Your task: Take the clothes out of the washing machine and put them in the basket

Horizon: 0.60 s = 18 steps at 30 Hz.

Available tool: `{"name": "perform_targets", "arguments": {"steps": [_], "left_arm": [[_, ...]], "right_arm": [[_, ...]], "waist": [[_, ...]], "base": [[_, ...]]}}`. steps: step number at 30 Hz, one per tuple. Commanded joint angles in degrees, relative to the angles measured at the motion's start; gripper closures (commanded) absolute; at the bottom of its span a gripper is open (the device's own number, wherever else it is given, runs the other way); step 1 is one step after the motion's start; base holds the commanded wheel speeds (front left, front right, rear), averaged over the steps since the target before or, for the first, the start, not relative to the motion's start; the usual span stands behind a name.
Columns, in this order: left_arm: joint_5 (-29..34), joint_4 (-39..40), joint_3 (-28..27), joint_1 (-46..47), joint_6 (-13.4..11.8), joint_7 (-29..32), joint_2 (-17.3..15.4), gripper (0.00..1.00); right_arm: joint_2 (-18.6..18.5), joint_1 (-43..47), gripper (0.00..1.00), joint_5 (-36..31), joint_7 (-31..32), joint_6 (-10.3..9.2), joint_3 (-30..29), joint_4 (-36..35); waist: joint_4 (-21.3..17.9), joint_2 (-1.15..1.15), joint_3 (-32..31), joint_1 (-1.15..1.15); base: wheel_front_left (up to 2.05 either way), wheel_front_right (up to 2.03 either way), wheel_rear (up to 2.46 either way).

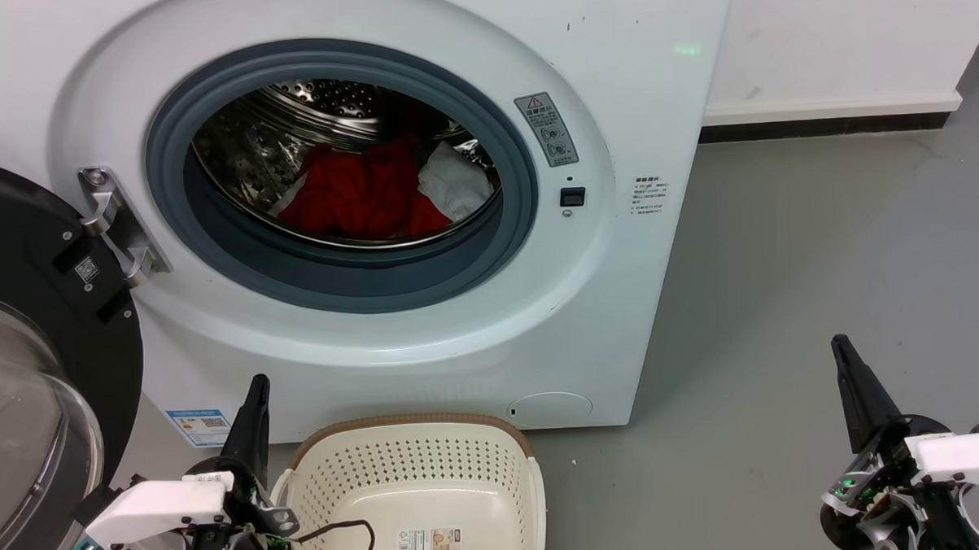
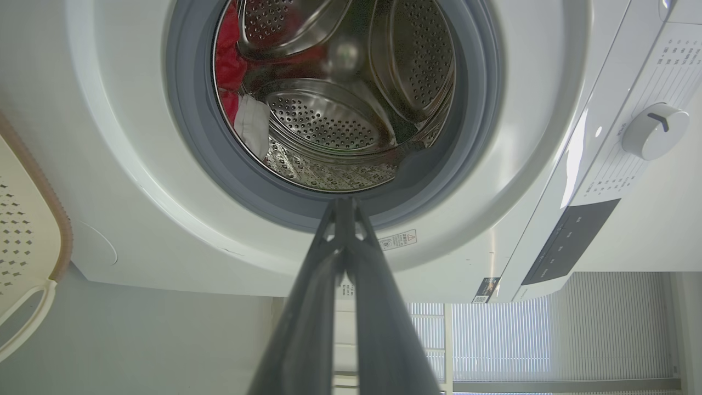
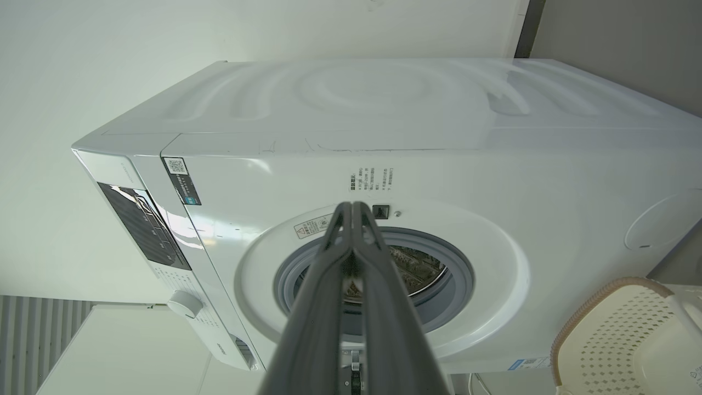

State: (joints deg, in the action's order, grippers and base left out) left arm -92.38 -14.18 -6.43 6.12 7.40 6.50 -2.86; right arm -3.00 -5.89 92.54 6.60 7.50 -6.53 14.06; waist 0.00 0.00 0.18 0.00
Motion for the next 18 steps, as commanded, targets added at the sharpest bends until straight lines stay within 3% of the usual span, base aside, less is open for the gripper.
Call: {"name": "perform_targets", "arguments": {"steps": [1,18], "left_arm": [[-0.1,0.1,-0.2,0.3,0.2,0.2,0.0,1.0],[-0.1,0.1,-0.2,0.3,0.2,0.2,0.0,1.0]], "right_arm": [[0.2,-0.6,1.0,-0.3,0.0,-0.02,0.0,0.1],[0.2,-0.6,1.0,-0.3,0.0,-0.02,0.0,0.1]], "waist": [[0.0,0.0,0.0,0.0],[0.0,0.0,0.0,0.0]], "base": [[0.0,0.0,0.0],[0.0,0.0,0.0]]}}
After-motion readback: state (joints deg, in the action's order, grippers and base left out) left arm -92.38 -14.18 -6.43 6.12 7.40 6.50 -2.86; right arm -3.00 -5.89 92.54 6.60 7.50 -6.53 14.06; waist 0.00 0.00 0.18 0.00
